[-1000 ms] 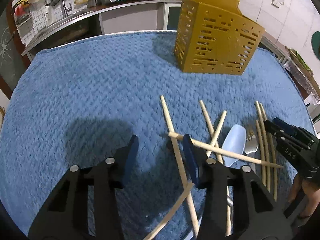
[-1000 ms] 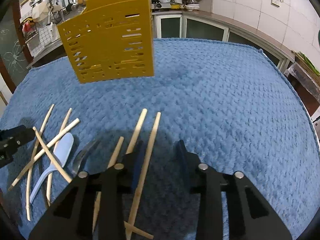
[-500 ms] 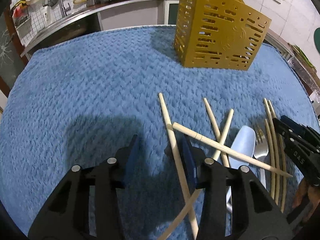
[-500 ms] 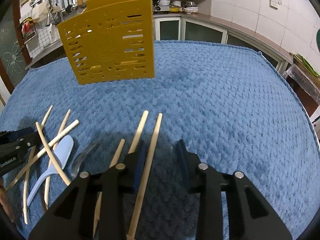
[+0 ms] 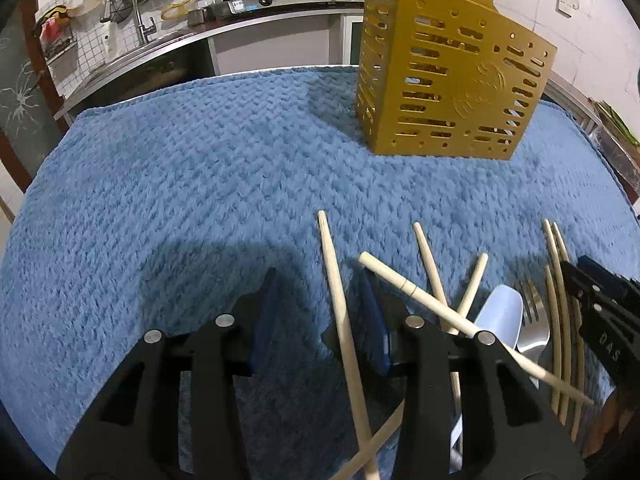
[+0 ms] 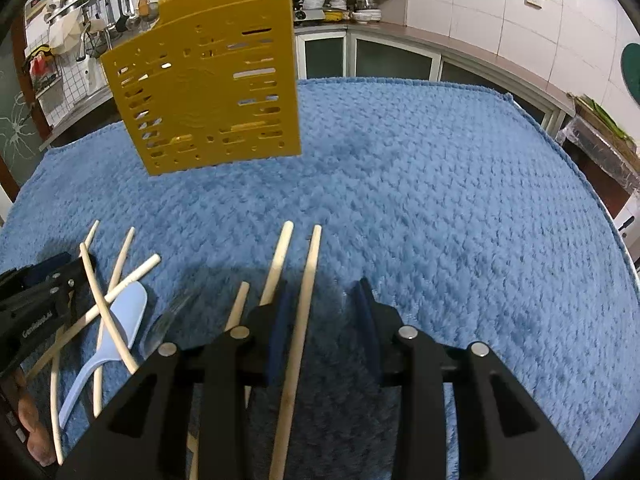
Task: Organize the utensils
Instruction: 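Lower the left tool onto a wooden chopstick and close it while the right tool grasps another, then lift the left tool's chopstick toward the yellow holder while the right tool carries its chopstick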
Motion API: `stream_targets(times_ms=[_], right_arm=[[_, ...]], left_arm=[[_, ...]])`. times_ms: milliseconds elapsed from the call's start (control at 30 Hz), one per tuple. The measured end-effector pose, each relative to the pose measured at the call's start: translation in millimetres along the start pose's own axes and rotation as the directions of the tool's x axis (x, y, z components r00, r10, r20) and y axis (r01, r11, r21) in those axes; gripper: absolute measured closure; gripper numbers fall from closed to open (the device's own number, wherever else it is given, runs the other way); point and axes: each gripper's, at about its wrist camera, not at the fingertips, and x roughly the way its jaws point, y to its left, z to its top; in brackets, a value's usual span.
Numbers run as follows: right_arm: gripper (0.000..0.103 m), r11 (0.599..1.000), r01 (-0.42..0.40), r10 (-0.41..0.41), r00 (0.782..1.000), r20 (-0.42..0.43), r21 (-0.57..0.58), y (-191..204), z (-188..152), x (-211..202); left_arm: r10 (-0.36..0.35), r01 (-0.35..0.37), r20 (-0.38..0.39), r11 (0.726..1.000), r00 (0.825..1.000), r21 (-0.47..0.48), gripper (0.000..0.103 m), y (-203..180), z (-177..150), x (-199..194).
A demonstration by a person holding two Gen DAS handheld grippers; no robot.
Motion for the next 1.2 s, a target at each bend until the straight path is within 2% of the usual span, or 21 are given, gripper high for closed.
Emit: stream_targets(times_ms=[100,200,267,400,533,567,600,967,1200], right_arm=[[0.068,1.0,-0.007,0.007,1.0,0.001,0.006,-0.5,1.6,1.7],[0.075,1.0,-0.008,0.008,1.0,-0.001,-0.008,2.8,5.5,4.5],[0.088,0.999,-0.023,0.023,1.0,-0.006,-0.024,6.4,5.8,4.0],[0.094,0.999,-0.031,0.031,0.999,-0.009,-0.031,7.2,7.3,3.7],[0.096,0.998,-0.063,0.063,0.998,-0.014,0.003,0.6,8.0,3.0],[0.097,0.998,-0.066,0.067,0.998,-0.012,0.006,-0.6,8.2,2.6],[0.097,0.997,-0.07,0.07,0.998,-0.007,0.011,-1.6,8.6,1.4],[0.097,0.99,-0.13,0.129,0.991,0.023,0.054,-15.6,11.4,-6.9],[0.097,0.982,-0.174,0.168,0.983,0.079,0.074,-24.9,13.6,-23.2]], left_arm=[[0.004,-0.004,-0.006,1.0,1.0,-0.007,0.064,-0.6,1.1,0.7],[-0.001,0.001,-0.013,1.0,1.0,-0.015,0.064,0.8,2.1,1.0],[-0.001,0.0,-0.017,1.0,1.0,-0.013,0.064,0.8,3.4,1.7],[-0.017,0.017,-0.013,0.999,1.0,-0.027,0.075,8.1,6.6,3.1],[-0.036,0.036,-0.012,0.998,0.999,-0.043,0.084,11.7,9.6,5.0],[-0.047,0.047,-0.01,0.998,0.999,-0.043,0.094,11.9,9.9,4.9],[-0.07,0.069,-0.015,0.997,0.997,-0.047,0.098,13.0,10.9,5.5],[-0.113,0.112,-0.008,0.991,0.994,-0.08,0.099,18.8,9.4,0.8],[-0.164,0.168,0.066,0.983,0.984,-0.071,0.099,21.1,9.1,-27.8]])
